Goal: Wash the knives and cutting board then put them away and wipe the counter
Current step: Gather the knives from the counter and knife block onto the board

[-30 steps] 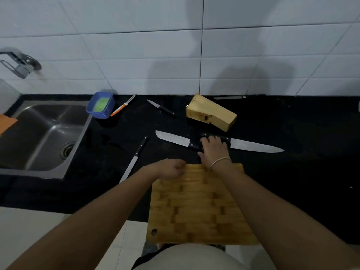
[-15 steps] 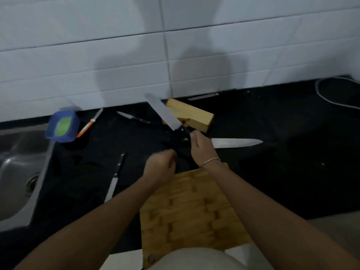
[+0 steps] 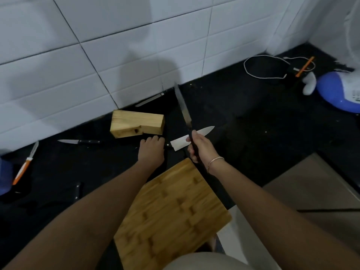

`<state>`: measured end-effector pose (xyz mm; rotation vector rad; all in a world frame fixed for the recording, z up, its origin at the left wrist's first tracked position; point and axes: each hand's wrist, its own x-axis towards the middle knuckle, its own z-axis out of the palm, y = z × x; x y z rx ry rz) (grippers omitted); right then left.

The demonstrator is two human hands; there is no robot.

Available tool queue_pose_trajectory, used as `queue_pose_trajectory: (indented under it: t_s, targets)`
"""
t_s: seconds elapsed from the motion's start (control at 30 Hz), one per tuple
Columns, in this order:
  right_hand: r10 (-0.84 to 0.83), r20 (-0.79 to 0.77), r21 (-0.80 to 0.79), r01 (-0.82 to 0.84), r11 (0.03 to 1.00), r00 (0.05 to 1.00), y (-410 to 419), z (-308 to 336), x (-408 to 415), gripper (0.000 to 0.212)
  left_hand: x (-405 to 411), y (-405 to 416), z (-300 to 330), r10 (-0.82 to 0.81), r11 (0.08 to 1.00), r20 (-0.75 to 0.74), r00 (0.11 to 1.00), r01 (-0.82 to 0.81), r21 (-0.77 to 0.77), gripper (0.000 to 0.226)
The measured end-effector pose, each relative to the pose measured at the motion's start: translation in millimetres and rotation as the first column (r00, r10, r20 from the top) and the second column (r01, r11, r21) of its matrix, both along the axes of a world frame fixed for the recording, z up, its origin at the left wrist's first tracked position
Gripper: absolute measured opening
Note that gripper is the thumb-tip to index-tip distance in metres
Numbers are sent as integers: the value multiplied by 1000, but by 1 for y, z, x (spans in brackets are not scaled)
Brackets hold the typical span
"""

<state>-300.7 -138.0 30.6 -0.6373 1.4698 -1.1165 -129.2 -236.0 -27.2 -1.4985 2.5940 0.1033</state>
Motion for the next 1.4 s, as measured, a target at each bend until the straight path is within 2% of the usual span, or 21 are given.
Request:
queue_pose_trajectory:
  t_s: [0.17, 0.37, 0.53, 0.73, 0.8, 0.9, 1.03, 1.13, 1.23, 1.3, 1.37, 1.4]
  targets:
    - [-9, 84, -46, 13, 999, 996, -5, 10, 14, 33, -2, 17, 35, 63, 970, 3, 998, -62, 235, 20]
    - [120, -172, -151, -146, 978, 978, -6, 22, 32, 36, 28, 65, 63, 247, 920, -164, 955, -178, 350, 20]
    - [320, -313, -139, -376, 916, 894, 3, 25, 71, 25, 76, 124, 67, 365, 887, -160, 917, -290, 358, 19]
    - [402, -439, -108, -491, 864, 804, 25, 14, 129, 37, 120, 191, 67, 636, 763, -177, 751, -578, 290, 22]
    - [471, -553, -24, -578, 815, 687, 38, 5, 137, 39, 126, 215, 61, 717, 692, -153, 680, -666, 280, 22]
    - [550, -731, 158, -684, 712, 404, 64, -12, 142, 38, 123, 237, 52, 789, 608, -102, 606, -747, 271, 23]
    - [618, -782, 356, -756, 550, 81, 92, -32, 139, 47, 107, 254, 41, 871, 488, -113, 478, -815, 312, 28]
    - [629, -773, 464, -753, 467, -86, 105, -36, 135, 47, 103, 258, 38, 874, 467, -40, 485, -812, 350, 30]
    - [670, -680, 621, -718, 313, -296, 106, -34, 136, 44, 105, 251, 44, 852, 457, 62, 519, -796, 397, 32]
    - [776, -517, 725, -667, 172, -362, 101, -28, 141, 46, 110, 243, 49, 826, 422, 159, 541, -780, 462, 29]
    - [860, -372, 753, -655, 61, -348, 92, -20, 147, 52, 115, 233, 53, 803, 355, 220, 555, -740, 571, 28]
    - [874, -349, 746, -665, 41, -338, 85, -16, 149, 53, 119, 227, 54, 796, 331, 225, 562, -714, 617, 29]
